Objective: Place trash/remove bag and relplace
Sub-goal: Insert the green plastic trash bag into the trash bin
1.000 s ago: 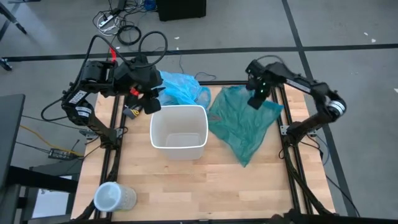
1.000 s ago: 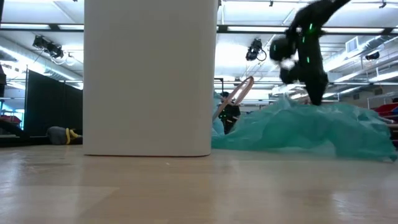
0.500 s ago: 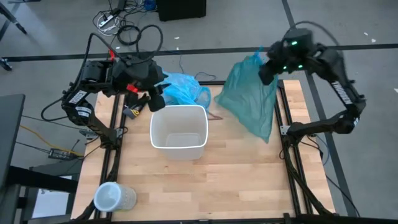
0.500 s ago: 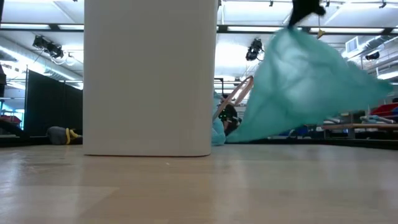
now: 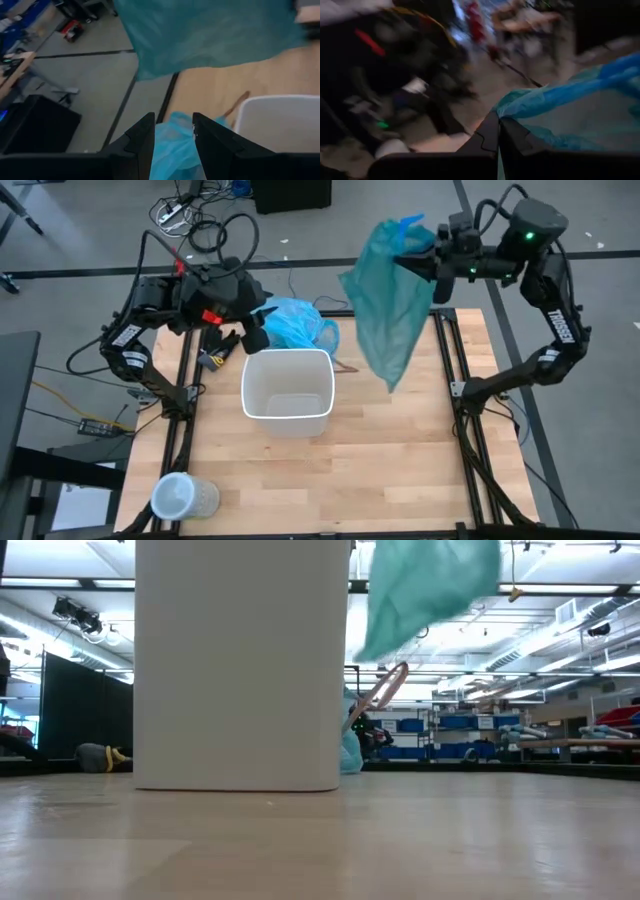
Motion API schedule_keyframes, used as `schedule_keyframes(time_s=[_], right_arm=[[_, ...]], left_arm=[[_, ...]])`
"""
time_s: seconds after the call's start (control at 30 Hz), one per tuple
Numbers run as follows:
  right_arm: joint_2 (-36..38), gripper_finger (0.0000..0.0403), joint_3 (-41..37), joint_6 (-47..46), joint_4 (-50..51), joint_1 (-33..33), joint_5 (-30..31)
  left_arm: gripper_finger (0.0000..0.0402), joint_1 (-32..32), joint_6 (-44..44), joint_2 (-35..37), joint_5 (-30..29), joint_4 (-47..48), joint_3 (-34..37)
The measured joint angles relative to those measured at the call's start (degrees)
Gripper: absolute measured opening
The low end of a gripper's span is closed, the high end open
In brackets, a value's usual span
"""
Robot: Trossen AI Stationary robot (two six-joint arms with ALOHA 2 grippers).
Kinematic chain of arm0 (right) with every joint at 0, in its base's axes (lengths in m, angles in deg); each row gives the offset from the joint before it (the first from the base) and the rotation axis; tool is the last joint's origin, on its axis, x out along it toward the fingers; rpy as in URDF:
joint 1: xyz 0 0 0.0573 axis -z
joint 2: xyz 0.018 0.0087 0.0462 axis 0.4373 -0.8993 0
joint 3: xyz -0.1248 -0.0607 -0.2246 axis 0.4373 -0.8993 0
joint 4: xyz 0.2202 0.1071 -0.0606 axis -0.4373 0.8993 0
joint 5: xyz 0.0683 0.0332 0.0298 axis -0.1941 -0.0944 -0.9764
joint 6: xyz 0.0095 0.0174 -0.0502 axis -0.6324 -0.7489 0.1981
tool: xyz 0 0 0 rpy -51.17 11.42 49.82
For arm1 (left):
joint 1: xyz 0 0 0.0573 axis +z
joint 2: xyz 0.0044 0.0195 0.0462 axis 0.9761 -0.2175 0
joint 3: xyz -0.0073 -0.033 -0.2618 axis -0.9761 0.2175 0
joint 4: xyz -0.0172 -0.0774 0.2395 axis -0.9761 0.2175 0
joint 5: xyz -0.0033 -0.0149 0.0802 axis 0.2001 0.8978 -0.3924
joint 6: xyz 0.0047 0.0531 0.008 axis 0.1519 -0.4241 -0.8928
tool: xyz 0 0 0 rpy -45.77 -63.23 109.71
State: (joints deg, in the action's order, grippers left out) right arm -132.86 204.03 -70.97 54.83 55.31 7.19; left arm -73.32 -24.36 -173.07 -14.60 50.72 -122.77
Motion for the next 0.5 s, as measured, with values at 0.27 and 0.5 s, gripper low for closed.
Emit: schedule_keyframes(time_s=[0.27,0.5], right_arm=[[-7.1,0.0000,7.9,-5.2,-14.6,-8.8,-5.1],[-13.2,0.0000,15.6,-3.9,-24.3,-13.7,-5.2]], left_arm=[[0.0143,1.9,0.7,1.3,-0.8,-0.6,-0.1],[0.0143,4.0,0.7,4.3,-2.6,0.9,0.0]])
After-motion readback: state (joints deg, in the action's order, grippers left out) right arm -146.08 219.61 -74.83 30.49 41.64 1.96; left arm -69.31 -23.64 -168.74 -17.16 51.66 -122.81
